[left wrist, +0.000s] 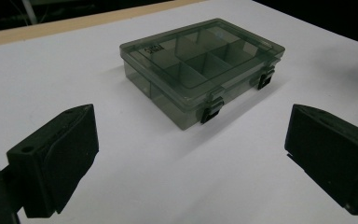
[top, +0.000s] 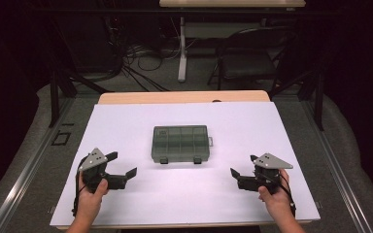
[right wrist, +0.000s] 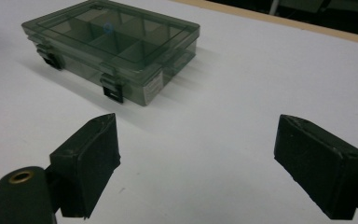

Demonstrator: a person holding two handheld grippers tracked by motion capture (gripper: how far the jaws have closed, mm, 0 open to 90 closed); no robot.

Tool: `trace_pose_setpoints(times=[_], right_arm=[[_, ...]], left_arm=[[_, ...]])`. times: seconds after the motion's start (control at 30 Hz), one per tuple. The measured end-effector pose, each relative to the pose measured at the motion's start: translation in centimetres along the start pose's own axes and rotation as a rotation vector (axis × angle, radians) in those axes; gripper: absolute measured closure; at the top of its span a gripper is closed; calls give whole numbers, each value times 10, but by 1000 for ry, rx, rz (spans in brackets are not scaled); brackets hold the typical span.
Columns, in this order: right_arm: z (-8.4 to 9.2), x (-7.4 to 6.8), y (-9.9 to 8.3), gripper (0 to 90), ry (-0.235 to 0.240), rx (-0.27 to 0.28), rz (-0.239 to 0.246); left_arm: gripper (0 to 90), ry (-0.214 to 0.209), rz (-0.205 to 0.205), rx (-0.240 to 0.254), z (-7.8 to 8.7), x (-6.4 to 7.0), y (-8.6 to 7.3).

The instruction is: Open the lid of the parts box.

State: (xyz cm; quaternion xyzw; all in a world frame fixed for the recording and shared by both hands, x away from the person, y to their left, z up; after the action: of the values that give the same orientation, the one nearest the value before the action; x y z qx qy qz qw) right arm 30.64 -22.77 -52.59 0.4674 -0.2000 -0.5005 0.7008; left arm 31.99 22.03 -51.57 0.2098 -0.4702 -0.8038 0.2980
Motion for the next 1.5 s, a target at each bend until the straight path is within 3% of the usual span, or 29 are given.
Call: trace_pose_setpoints(times=[0.1, 0.2, 0.37, 0.57, 0.67, 0.8, 0.9, 1.03, 1.1, 1.13, 1.17, 1.23, 1.27, 1.3, 1.33, 1.4, 1.5], right_arm=[[-8, -8, 8, 133, 39, -42, 15], [-14, -12, 15, 133, 49, -61, 24], [-29, -21, 27, 137, 61, -86, 21], [-44, -29, 37, 144, 72, -109, 35], [-51, -36, 45, 159, 81, -123, 54], [-59, -43, 52, 218, 93, -104, 51], [-66, -49, 53, 269, 99, -93, 46], [-74, -56, 49, 355, 102, -72, 42], [-76, -63, 44, 448, 102, -70, 68], [-76, -63, 44, 448, 102, -70, 68], [-76, -66, 39, 512, 109, -59, 82], [-76, -66, 37, 552, 111, -59, 88], [-75, -67, 31, 625, 103, -56, 95], [-75, -67, 31, 625, 103, -56, 95], [-74, -67, 27, 698, 113, -61, 82], [-76, -66, 23, 755, 113, -60, 75], [-78, -66, 19, 797, 109, -72, 69]], left_arm=[[26, -26, 21, -41, -8, -2, 6], [26, -66, 43, -106, -22, -2, 12], [4, -115, 52, -161, -38, -2, 19], [4, -129, 103, -200, -55, -2, 34], [4, -132, 97, -198, -60, -2, 43], [52, -105, 91, -195, -66, -2, 51], [154, -97, 76, -199, -72, -1, 52], [223, -104, 99, -192, -80, 4, 47], [376, -110, 97, -184, -82, 8, 43], [376, -111, 99, -188, -83, 10, 41], [475, -105, 81, -193, -83, 13, 39], [500, -90, 55, -195, -82, 16, 36], [578, -92, 50, -195, -80, 21, 34], [604, -92, 50, -195, -80, 21, 34], [641, -97, 32, -196, -79, 21, 33], [691, -105, 15, -205, -81, 28, 28], [746, -112, 8, -216, -84, 31, 23]])
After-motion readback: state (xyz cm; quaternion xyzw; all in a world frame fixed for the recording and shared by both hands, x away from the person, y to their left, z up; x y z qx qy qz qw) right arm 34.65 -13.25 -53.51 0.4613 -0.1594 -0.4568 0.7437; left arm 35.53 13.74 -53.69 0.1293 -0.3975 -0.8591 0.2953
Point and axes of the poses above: each handheld gripper's, and its own axes: z roughly backward along the jaws, y roughly out of its top, x roughly to its right, the point moved 3 cm from there along -z, roughly forward along the jaws, and after that the axes turned 12 degrees about -z, right-handed, at the moved point
